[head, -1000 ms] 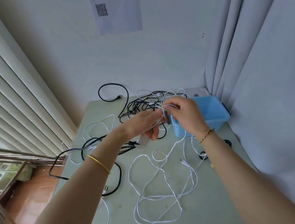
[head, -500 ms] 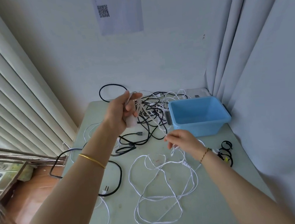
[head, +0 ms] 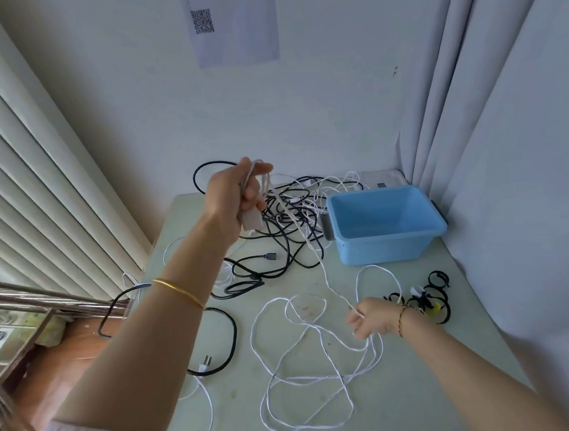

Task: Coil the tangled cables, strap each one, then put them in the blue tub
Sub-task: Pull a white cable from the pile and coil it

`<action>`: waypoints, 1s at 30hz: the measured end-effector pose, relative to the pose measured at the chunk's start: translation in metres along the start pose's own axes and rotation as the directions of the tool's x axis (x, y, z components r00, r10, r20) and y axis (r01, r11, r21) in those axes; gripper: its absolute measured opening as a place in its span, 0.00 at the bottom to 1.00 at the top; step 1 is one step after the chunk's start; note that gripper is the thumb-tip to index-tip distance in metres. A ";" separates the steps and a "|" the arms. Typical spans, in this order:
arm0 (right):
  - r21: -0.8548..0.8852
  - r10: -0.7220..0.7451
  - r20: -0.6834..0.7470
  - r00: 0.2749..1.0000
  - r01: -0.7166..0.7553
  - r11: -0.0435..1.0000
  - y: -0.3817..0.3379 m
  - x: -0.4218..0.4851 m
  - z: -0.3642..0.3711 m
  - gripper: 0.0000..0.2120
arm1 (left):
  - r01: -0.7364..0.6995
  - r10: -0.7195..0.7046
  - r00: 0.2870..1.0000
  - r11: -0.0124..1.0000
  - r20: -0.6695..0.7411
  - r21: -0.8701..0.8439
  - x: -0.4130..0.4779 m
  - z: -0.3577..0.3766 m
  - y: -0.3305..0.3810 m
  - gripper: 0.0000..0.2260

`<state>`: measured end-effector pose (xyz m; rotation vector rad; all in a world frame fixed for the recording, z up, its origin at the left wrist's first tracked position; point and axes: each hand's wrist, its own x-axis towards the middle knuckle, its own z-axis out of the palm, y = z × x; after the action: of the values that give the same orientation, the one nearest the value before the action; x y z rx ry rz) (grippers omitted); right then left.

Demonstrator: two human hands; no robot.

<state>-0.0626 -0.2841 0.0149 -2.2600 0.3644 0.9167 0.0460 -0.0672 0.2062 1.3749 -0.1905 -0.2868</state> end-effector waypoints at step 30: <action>0.102 -0.579 -0.115 0.807 0.589 0.801 -0.115 -0.096 -0.034 0.05 | -0.131 0.130 0.991 0.965 0.022 0.227 -0.009 0.007 -0.040 0.11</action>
<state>-0.0590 -0.2207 0.1546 -2.0897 -0.2392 0.4584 0.0316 -0.0773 0.1682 1.5813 -0.3266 -0.1625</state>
